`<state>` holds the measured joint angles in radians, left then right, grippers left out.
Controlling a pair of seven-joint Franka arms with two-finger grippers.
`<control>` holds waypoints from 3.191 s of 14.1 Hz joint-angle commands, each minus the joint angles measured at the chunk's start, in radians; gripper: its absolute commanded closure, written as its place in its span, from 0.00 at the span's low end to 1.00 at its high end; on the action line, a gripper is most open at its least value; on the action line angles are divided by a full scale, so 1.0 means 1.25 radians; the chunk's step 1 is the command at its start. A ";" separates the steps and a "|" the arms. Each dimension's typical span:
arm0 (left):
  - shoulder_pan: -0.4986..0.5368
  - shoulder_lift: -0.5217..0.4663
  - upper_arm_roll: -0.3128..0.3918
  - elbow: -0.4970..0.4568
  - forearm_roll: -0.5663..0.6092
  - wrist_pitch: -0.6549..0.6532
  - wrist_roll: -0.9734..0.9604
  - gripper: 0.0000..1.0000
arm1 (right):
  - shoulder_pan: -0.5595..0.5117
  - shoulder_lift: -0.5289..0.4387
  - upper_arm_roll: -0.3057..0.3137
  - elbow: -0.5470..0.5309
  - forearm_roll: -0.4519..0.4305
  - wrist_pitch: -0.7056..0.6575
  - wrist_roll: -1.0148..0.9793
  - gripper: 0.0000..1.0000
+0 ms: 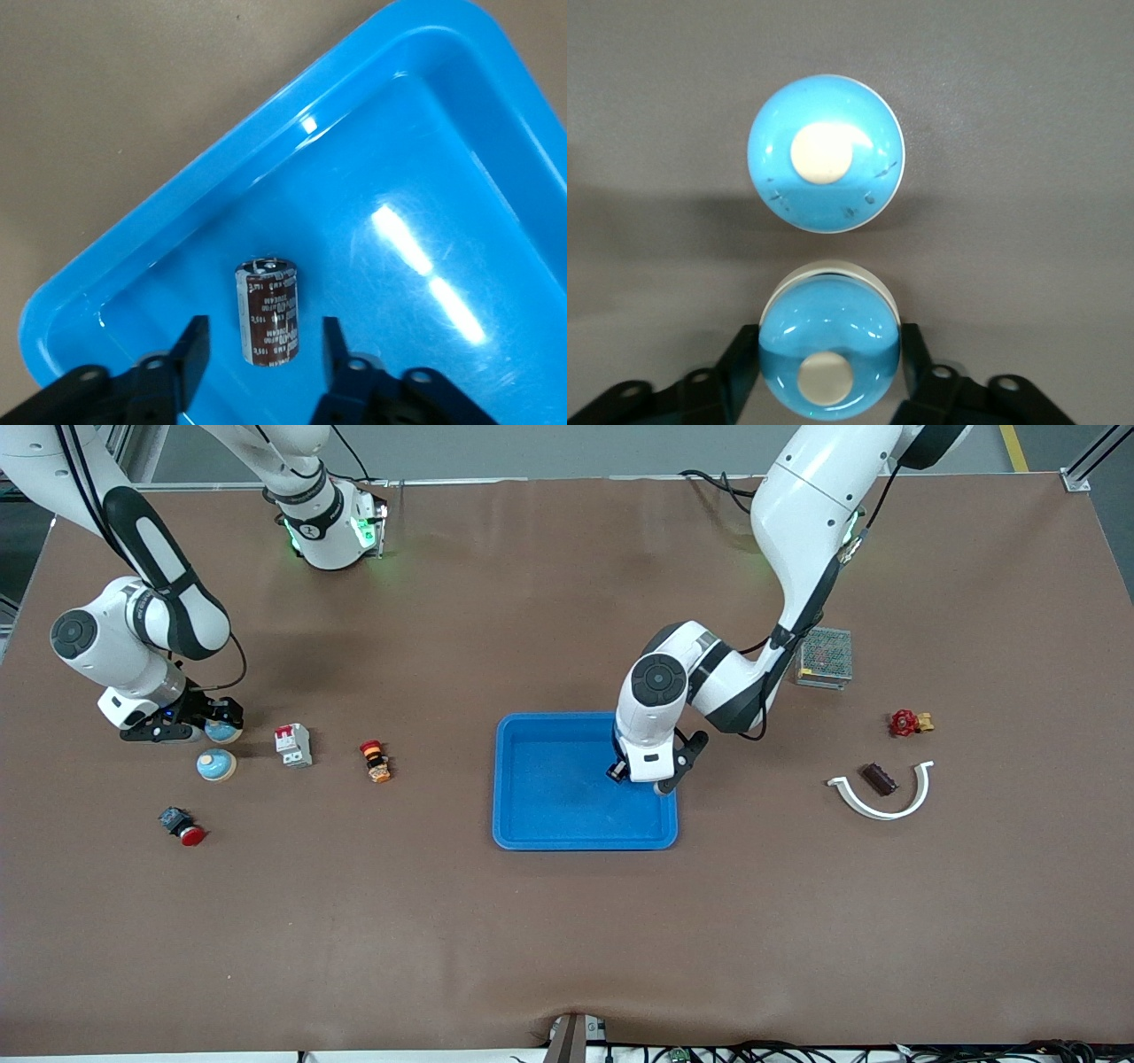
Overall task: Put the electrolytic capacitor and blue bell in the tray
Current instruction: 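Carry the capacitor into the tray and open the left gripper, then lift the bell toward the tray while the left gripper grasps another capacitor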
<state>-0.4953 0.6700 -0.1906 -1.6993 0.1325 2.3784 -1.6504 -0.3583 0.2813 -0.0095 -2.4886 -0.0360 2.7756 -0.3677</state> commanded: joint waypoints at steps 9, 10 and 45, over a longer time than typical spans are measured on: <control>0.113 -0.151 0.002 0.012 0.013 -0.219 0.164 0.00 | -0.001 0.000 0.015 0.016 0.001 -0.007 -0.004 1.00; 0.130 -0.160 0.000 0.010 0.013 -0.238 0.193 0.00 | -0.002 -0.003 0.026 0.019 -0.001 -0.015 -0.004 1.00; 0.591 -0.145 0.000 -0.233 0.069 -0.034 0.611 0.25 | 0.628 -0.085 0.059 0.328 0.079 -0.326 1.074 1.00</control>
<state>0.2342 0.4684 -0.1813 -1.9835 0.2065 2.2942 -0.8858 0.3649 0.1176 0.0788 -2.1272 0.0576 2.3432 0.8780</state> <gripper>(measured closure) 0.247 0.330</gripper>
